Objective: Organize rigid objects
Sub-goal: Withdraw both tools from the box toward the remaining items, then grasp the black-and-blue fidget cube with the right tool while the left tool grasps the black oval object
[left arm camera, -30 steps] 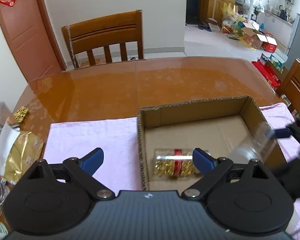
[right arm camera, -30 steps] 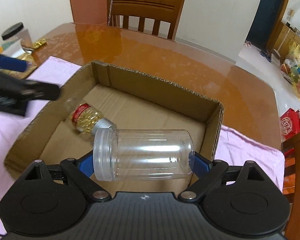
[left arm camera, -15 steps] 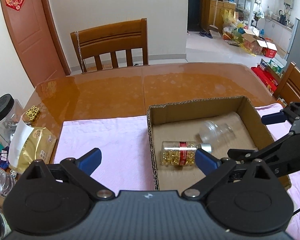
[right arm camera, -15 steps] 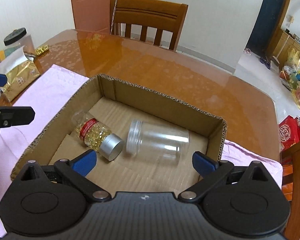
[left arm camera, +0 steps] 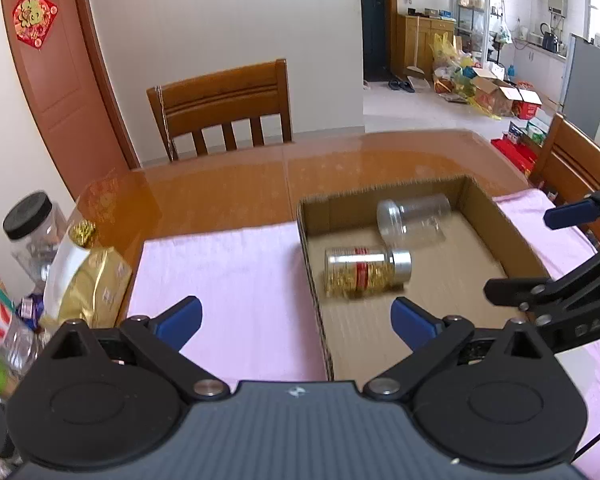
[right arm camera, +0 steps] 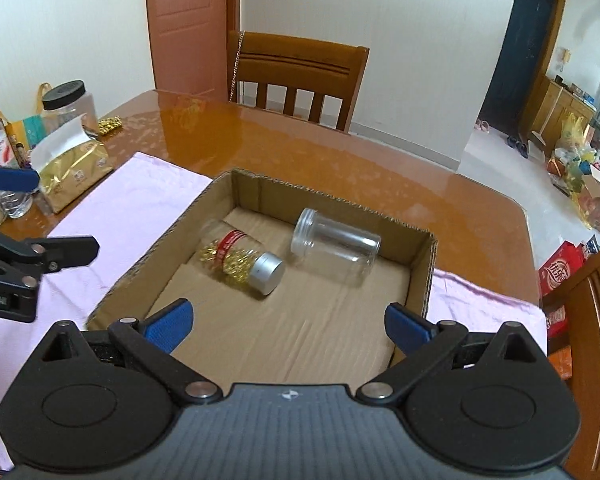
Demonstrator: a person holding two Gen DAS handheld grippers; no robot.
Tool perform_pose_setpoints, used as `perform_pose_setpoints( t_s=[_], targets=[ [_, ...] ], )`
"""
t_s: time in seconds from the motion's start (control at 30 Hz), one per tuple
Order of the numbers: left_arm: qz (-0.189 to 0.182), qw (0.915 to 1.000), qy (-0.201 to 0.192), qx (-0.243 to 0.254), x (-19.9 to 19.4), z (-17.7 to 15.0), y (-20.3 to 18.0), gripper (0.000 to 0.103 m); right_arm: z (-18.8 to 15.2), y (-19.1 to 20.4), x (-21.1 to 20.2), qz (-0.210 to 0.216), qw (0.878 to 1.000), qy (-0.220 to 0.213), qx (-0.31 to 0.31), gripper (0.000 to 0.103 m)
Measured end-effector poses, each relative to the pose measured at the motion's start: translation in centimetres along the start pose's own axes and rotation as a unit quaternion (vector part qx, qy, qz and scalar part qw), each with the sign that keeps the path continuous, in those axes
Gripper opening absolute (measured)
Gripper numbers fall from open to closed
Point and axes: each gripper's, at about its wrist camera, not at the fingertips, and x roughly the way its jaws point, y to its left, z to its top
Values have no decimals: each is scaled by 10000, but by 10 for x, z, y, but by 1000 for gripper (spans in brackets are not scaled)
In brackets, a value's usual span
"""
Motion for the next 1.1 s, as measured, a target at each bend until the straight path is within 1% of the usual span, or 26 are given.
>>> perform_pose_setpoints(
  t_s=[0.17,0.3,0.4,0.47,0.63,0.77,0.87,1.0,1.1],
  targets=[
    [-181,9997,104,-135,-6,-32,8,101,-26,14,-23,60,9999,-101,115,103],
    [-293,9991,263,-146,-3,-56,13,101,-51,26,-34,46,9999,-99,24,103],
    [-277,9988,376,-171,0,-74,14,101,-72,36,-37,13,10000,39,-76,103],
    [-280,9983,467,-219,2,-88,13,101,-86,40,-35,53,9998,202,-16,103],
    [-373,9964,734,-187,10,-114,7,101,-125,52,-18,34,9970,742,203,103],
    [-476,9948,893,-105,17,-125,-3,100,-151,62,-9,55,9943,1036,257,103],
    [-518,9941,955,-45,23,-127,-11,100,-164,71,-5,-16,9933,1146,147,103],
    [-596,9941,906,43,31,-121,-18,101,-169,73,0,-4,9922,1233,170,103],
    [-664,9933,888,333,38,-119,-22,101,-171,74,1,-1,9922,1236,155,103]
  ],
)
